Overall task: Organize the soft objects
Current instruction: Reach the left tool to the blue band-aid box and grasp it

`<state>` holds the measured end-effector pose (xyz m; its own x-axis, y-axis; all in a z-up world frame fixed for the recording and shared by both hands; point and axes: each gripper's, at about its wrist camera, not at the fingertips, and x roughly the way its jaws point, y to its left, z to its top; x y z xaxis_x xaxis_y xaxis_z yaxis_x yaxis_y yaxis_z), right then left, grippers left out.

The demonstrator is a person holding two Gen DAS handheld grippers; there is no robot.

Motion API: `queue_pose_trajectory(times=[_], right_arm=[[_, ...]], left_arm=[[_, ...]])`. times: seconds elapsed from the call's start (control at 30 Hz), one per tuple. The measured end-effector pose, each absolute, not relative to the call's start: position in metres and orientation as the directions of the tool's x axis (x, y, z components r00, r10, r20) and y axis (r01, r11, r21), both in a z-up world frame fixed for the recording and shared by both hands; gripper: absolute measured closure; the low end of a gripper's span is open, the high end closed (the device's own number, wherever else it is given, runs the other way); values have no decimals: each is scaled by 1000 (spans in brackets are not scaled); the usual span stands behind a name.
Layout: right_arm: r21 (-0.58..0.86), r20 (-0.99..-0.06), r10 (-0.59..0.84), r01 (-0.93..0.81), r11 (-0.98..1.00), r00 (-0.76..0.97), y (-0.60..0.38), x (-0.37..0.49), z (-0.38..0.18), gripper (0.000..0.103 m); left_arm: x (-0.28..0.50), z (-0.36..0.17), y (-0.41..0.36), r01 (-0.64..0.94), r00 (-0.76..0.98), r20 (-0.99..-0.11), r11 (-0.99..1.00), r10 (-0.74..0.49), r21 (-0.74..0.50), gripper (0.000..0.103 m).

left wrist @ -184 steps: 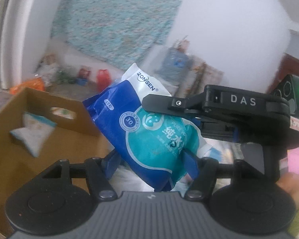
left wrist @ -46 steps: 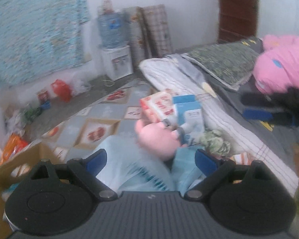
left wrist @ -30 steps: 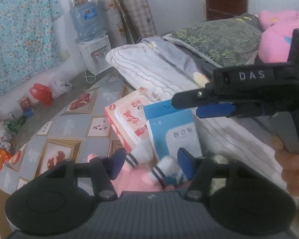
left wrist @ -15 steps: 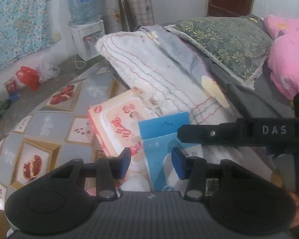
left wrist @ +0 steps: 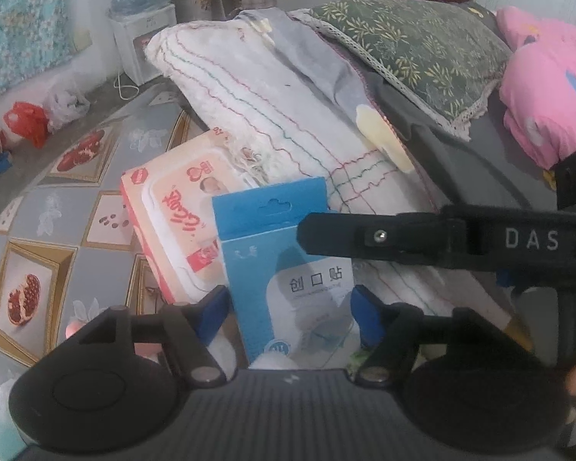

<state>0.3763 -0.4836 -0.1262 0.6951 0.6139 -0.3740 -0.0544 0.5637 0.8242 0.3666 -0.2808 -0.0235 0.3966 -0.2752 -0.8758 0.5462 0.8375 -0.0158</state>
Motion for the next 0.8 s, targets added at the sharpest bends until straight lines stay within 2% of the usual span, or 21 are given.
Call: queue_pose_trajectory(times=[0.17,0.33,0.6,0.8], right_arm=[[833,-351,629,-76,549,693,-485,373,-124,55],[856,-304,667,-113,505,681,-487,371,-120,55],[875,-283,682,-109,472,674,-488,372,-126,55],[877,-250,679,-136,461,690,-490,364,-118,55]], left_arm=[[364,-24,-285,531,402,-882,848,-246,5,26],[366,-27,-284,507,409,-884,862,-227,13,26],[360,-26,-284,494,442,-872,869,-212,39,26],[347,-12,-284,499,509,-832,863,-220,76,26]])
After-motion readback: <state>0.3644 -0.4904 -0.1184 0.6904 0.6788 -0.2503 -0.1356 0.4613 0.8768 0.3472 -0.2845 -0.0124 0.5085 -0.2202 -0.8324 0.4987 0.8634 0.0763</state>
